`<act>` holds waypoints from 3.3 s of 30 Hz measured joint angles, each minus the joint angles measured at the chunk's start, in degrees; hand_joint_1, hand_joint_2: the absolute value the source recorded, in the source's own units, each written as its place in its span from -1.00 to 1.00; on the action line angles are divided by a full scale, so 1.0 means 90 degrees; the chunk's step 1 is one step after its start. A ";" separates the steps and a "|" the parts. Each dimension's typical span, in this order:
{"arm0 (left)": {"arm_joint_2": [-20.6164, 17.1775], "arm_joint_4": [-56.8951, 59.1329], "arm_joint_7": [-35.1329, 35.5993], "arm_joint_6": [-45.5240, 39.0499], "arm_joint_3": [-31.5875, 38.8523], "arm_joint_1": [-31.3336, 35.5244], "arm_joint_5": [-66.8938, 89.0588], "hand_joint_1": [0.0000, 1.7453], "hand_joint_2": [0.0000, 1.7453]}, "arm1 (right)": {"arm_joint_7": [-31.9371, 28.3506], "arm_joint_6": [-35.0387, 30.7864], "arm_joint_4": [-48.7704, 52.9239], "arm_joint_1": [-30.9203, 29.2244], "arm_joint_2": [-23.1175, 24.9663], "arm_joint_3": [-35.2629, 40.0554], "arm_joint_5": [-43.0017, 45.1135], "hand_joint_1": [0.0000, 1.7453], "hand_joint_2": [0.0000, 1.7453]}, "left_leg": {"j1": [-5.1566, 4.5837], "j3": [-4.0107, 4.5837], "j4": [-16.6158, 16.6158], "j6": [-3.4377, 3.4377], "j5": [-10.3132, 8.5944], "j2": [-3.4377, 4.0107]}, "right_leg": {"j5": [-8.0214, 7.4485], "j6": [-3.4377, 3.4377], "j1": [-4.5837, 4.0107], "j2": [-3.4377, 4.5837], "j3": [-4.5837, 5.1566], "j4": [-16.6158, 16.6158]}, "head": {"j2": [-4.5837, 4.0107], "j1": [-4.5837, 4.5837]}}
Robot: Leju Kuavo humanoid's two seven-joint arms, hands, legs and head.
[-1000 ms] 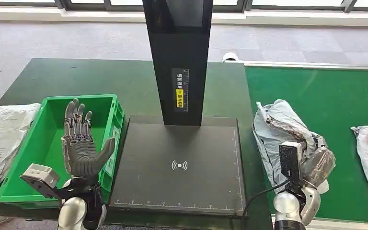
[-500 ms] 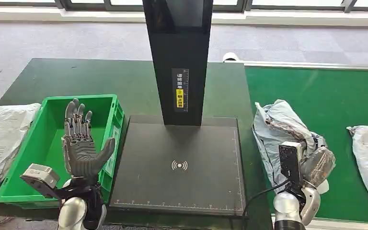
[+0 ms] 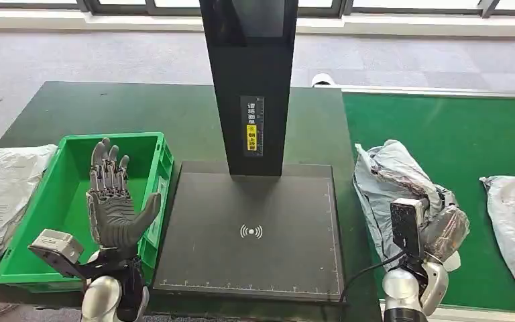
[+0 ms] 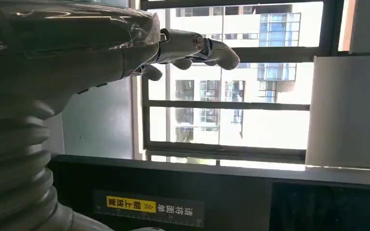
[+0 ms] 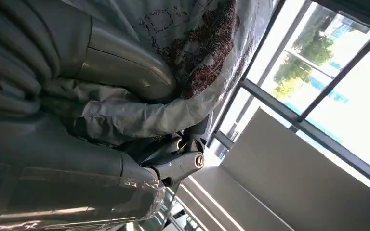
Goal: Moved the parcel from conveyor to table for the left to box.
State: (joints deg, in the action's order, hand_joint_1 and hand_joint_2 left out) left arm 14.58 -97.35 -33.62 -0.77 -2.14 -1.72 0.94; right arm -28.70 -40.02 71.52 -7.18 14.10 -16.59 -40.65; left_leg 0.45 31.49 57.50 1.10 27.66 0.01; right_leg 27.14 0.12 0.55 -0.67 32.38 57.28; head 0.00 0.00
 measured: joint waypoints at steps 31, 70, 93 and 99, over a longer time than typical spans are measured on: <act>-0.0039 0.0843 -0.0216 0.0112 -0.0083 0.0590 -0.0172 -1.00 1.00 | -0.0712 0.1562 0.0469 -0.0084 0.0073 0.3203 0.1304 1.00 1.00 | -0.0005 0.0006 0.0000 0.0024 -0.0017 0.0021 | -0.0012 -0.0016 -0.0009 0.0023 0.0021 0.0021 | 0.0000 0.0000; -0.0058 0.1001 -0.0265 0.0267 -0.0036 0.0613 -0.0146 -1.00 1.00 | -0.0709 0.4238 -0.0466 -0.0466 0.0024 0.3483 0.1834 1.00 1.00 | -0.0005 0.0006 0.0000 0.0025 -0.0017 0.0018 | -0.0013 -0.0018 -0.0010 0.0023 0.0021 0.0023 | 0.0000 0.0000; -0.0056 0.0945 -0.0206 0.0347 -0.0032 0.0613 -0.0097 -1.00 1.00 | -0.0974 0.4401 -0.0440 -0.0433 0.0024 0.3483 0.2135 1.00 1.00 | -0.0005 0.0006 0.0001 0.0025 -0.0017 0.0018 | -0.0013 -0.0018 -0.0009 0.0023 0.0022 0.0022 | 0.0000 0.0000; -0.0051 0.0947 -0.0148 0.0474 -0.0032 0.0646 -0.0063 -1.00 1.00 | -0.1260 0.5855 0.0093 -0.0270 -0.0032 0.3623 0.3004 1.00 1.00 | -0.0005 0.0006 0.0001 0.0025 -0.0017 0.0021 | -0.0013 -0.0018 -0.0010 0.0025 0.0024 0.0022 | 0.0000 0.0000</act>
State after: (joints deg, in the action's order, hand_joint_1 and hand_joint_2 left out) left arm 14.12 -88.83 -34.95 3.50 -2.43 4.09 0.37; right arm -40.04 12.68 72.35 -9.62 13.81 16.02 -13.62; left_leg 0.41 31.55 57.51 1.32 27.50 0.20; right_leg 27.02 -0.05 0.47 -0.44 32.60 57.48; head 0.00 0.00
